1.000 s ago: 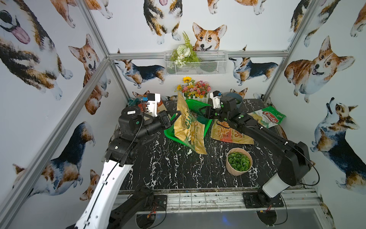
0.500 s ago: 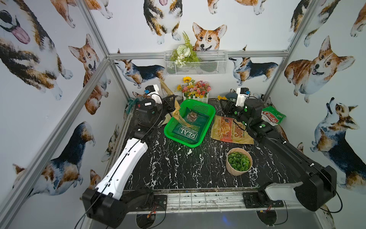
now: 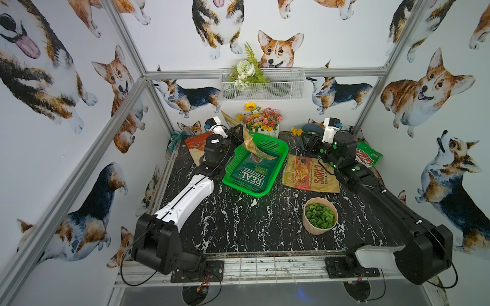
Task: Put the potato chips into the basket
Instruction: Place the potato chip in the basket.
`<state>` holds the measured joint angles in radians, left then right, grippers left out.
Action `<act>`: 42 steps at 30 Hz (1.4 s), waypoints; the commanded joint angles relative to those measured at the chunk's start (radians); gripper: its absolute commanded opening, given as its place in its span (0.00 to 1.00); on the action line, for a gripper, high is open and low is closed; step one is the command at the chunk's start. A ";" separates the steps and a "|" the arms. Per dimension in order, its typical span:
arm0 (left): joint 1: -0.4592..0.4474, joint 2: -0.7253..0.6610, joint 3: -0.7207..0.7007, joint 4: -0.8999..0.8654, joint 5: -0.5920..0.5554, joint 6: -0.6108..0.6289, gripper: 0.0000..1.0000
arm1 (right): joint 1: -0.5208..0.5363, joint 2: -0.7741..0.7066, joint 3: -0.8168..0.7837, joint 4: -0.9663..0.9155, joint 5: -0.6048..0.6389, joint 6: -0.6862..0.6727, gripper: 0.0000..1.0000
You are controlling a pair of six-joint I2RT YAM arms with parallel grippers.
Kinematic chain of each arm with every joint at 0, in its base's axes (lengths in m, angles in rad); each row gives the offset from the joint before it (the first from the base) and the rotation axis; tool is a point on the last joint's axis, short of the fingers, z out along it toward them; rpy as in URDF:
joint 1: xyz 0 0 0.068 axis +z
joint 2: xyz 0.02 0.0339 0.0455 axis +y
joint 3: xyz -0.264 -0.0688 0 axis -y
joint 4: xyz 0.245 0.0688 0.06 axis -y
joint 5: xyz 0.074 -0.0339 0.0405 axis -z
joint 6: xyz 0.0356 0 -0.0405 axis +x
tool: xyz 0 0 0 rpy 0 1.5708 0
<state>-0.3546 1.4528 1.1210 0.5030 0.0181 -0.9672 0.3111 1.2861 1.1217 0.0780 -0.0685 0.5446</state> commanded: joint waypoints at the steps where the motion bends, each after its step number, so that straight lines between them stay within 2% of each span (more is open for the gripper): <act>1: -0.017 0.037 -0.001 0.178 -0.070 0.018 0.00 | -0.004 0.013 0.000 0.064 -0.037 0.021 0.57; 6: -0.062 0.121 -0.043 0.316 -0.065 -0.006 0.00 | -0.004 0.019 -0.013 0.064 -0.051 0.028 0.58; 10: -0.139 0.151 -0.099 0.356 -0.086 0.065 0.00 | -0.004 0.019 -0.020 0.059 -0.054 0.021 0.58; 17: -0.202 0.099 -0.303 0.407 -0.310 0.060 0.00 | -0.004 0.028 -0.017 0.052 -0.071 0.021 0.59; 22: -0.238 0.001 -0.385 0.348 -0.478 0.041 0.00 | -0.006 0.053 -0.008 0.053 -0.090 0.030 0.59; 26: -0.268 -0.073 -0.452 0.243 -0.567 0.019 0.00 | -0.006 0.074 0.001 0.065 -0.117 0.047 0.59; 27: -0.277 -0.092 -0.461 0.205 -0.582 0.008 0.04 | -0.006 0.079 0.003 0.066 -0.128 0.052 0.59; 31: -0.306 -0.160 -0.496 0.120 -0.615 -0.009 0.31 | 0.001 0.151 0.059 0.016 -0.234 0.070 0.58; 33: -0.308 -0.201 -0.490 0.052 -0.614 0.006 0.48 | 0.025 0.229 0.152 -0.110 -0.275 0.046 0.57; 37: -0.310 -0.312 -0.468 -0.080 -0.675 0.072 0.72 | 0.135 0.397 0.382 -0.406 -0.235 -0.110 0.57; 42: -0.310 -0.514 -0.490 -0.207 -0.832 0.160 0.72 | 0.230 0.565 0.529 -0.559 -0.307 -0.185 0.58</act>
<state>-0.6655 1.0443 0.6498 0.4099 -0.6933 -0.9005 0.4988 1.7760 1.5803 -0.2867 -0.3244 0.4435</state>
